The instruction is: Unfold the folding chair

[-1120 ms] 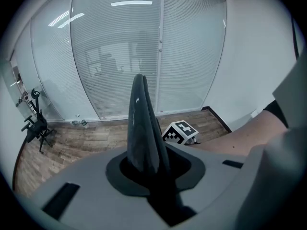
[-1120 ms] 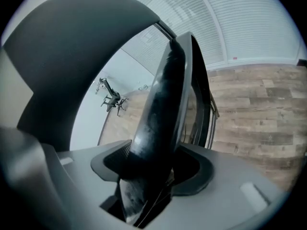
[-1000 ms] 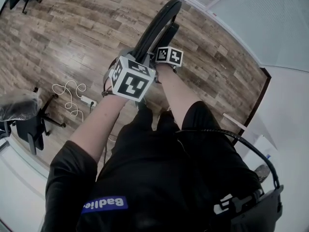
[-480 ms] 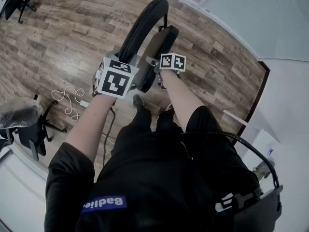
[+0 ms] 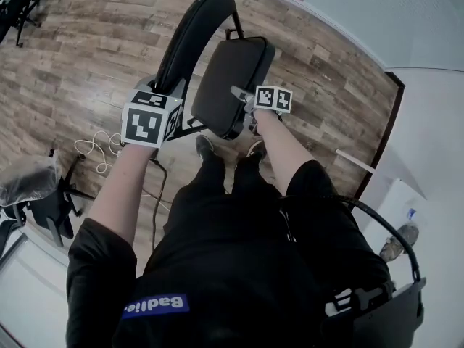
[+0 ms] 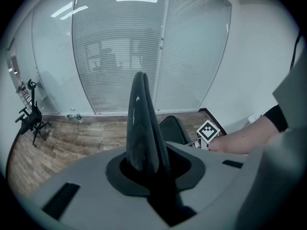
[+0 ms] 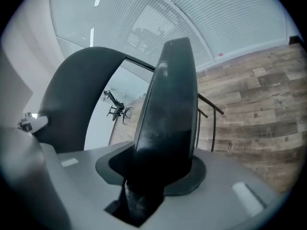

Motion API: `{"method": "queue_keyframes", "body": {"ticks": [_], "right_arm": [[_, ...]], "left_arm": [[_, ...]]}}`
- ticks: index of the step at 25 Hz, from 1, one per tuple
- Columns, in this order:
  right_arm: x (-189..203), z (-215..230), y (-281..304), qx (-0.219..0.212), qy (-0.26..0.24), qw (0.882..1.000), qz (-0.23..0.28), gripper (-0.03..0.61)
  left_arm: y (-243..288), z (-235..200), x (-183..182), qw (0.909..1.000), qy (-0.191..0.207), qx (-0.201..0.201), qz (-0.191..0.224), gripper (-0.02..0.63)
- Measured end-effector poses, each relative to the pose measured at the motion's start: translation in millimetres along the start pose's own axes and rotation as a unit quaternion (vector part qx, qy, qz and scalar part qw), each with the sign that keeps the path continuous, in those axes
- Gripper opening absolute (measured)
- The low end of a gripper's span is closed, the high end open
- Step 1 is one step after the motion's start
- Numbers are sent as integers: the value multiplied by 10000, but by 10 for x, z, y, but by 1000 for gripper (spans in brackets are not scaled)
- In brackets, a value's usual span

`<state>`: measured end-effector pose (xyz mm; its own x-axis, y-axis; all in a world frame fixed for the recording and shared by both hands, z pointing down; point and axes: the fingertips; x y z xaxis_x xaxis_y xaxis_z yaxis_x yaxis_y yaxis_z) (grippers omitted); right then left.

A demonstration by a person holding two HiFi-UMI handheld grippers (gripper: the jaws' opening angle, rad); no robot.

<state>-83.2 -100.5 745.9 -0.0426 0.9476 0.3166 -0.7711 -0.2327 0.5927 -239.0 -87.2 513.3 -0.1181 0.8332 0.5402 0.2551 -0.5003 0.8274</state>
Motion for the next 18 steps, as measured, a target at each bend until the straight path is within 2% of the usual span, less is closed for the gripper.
{"method": "queue_keyframes", "body": {"ticks": [18], "right_arm": [[289, 1232, -371, -18, 633, 9974, 328, 184]], "left_arm": [[400, -134, 178, 9986, -412, 321, 15, 87]]}}
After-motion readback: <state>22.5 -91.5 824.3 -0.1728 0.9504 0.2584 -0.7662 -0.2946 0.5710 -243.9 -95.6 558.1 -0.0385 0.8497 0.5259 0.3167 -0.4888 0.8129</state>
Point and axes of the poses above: the fingertips, and each gripper's own axes: y forward along the fingers, z to its right, x out of its underside, and after that the axes turned 7 degrees about -y, right-handed
